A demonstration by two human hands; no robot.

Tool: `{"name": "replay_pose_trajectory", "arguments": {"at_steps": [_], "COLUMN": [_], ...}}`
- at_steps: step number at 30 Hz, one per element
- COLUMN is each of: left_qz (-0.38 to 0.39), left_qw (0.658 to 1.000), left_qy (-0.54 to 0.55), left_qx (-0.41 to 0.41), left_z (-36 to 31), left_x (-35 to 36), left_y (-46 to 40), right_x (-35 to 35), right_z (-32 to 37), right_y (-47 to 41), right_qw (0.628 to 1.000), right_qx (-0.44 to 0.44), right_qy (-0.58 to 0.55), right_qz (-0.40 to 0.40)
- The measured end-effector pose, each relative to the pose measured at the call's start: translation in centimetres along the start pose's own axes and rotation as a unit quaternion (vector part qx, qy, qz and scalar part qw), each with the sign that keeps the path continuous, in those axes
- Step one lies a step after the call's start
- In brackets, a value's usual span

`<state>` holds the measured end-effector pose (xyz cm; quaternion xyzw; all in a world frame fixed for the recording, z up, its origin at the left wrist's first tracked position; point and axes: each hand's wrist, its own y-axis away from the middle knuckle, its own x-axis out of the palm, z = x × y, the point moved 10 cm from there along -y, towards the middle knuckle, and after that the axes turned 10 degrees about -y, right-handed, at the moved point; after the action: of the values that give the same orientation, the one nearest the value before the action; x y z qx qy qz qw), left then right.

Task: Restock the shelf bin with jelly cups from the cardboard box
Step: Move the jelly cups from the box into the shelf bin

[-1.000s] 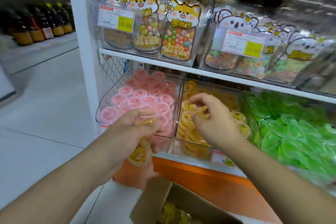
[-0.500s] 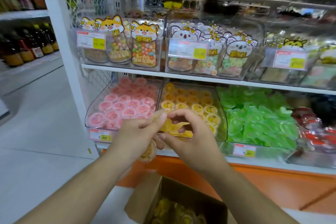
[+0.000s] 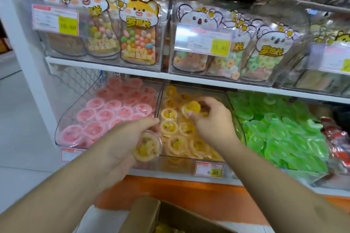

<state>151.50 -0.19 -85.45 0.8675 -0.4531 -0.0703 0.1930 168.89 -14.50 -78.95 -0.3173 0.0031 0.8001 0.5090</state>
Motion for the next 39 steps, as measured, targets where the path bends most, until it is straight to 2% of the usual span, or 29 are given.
{"name": "replay_pose_trajectory", "arguments": {"at_steps": [2,5,12,16,24,28,32,35,39], "left_qz": [0.034,0.093,0.003,0.015,0.024,0.029,0.063,0.053,0.036], "left_qw": [0.998,0.992,0.991,0.991,0.986,0.987,0.989,0.995,0.996], "left_qy": [0.041,0.063,0.126,0.122,0.144,0.127,0.102,0.050,-0.051], "left_qx": [0.013,0.051,0.042,0.051,0.082,0.091,0.081,0.061,0.068], "left_z": [-1.2,-2.5,-1.2,-1.1,-2.4,-2.7,-2.5,-2.0,-1.8], "left_x": [0.3,0.8,-0.2,-0.7,-0.4,0.3,2.2,2.8,3.1], "left_y": [-0.1,0.4,-3.3,-3.0,-1.4,-0.6,0.4,1.1,1.8], "right_x": [1.0,2.8,5.1,6.6,4.5,2.8,2.4,1.5,0.5], "right_z": [-1.9,-3.4,-4.2,-4.9,-2.6,0.6,4.0,4.0,4.0], "right_y": [-3.4,-7.6,-11.8,-12.4,-8.9,-2.7,3.8,5.4,5.8], "right_qw": [0.997,0.995,0.986,0.984,0.987,0.998,0.983,0.974,0.970], "right_qx": [0.035,0.030,0.025,0.012,-0.027,-0.025,-0.062,-0.068,-0.076], "right_qy": [0.068,0.089,0.165,0.178,0.155,0.031,-0.131,-0.203,-0.226], "right_qz": [-0.008,-0.023,-0.019,0.015,0.020,0.058,0.114,0.077,0.054]}}
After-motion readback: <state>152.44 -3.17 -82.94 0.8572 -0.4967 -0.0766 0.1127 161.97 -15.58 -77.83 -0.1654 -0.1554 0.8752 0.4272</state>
